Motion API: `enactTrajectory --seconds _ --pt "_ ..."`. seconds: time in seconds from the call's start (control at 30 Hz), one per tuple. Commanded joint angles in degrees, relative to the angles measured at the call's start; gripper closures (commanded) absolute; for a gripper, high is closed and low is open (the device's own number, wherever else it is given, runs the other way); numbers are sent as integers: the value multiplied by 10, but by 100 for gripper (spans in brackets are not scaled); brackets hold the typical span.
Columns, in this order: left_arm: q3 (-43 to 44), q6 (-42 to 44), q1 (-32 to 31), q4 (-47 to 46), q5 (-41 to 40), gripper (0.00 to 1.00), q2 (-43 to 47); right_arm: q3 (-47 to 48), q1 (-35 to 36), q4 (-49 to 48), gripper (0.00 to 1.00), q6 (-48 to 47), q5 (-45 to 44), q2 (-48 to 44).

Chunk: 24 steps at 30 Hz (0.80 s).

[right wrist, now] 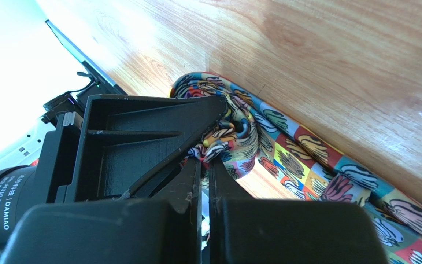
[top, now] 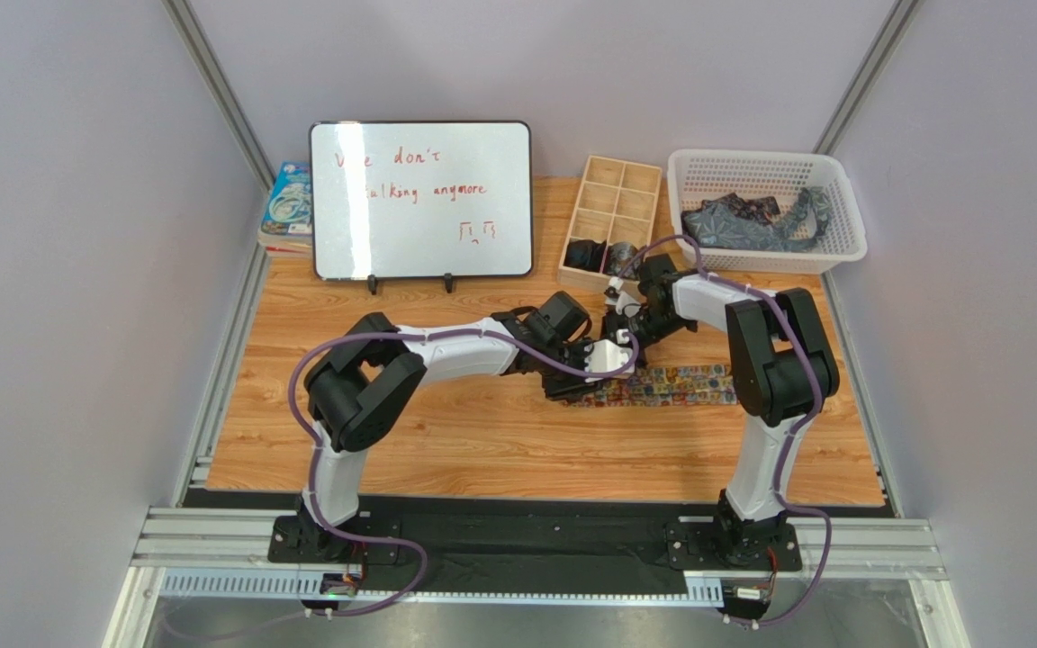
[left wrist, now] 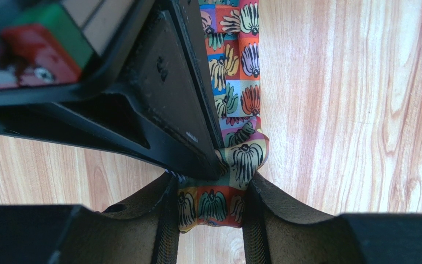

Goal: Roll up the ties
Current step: Roll the tie at the center of the board.

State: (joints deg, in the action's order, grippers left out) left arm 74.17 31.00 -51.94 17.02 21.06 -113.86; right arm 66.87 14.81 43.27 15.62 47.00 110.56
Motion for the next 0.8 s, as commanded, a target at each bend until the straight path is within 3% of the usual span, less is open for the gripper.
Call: enactTrajectory --seconds 0.0,0.13,0.2,0.43,0.63,0.7,0.77 --pt "-34 0 10 111 38 59 -9 -3 5 -38 100 -21 -63 13" --pt "-32 -11 46 100 76 43 37 -4 -2 -37 100 -25 -83 19" --pt "-38 -25 61 87 118 25 57 -5 -10 -36 100 -30 -87 21" --pt "-104 -47 78 -20 149 18 137 -7 -14 -42 100 -30 -113 45" --pt "-137 -97 78 -122 141 14 128 -6 -2 -49 100 -21 -147 55" --pt "-144 -110 77 -154 143 6 120 -15 5 -59 100 -16 -160 54" --pt "-150 -121 77 -197 128 6 101 -21 14 -69 100 -6 -162 55"
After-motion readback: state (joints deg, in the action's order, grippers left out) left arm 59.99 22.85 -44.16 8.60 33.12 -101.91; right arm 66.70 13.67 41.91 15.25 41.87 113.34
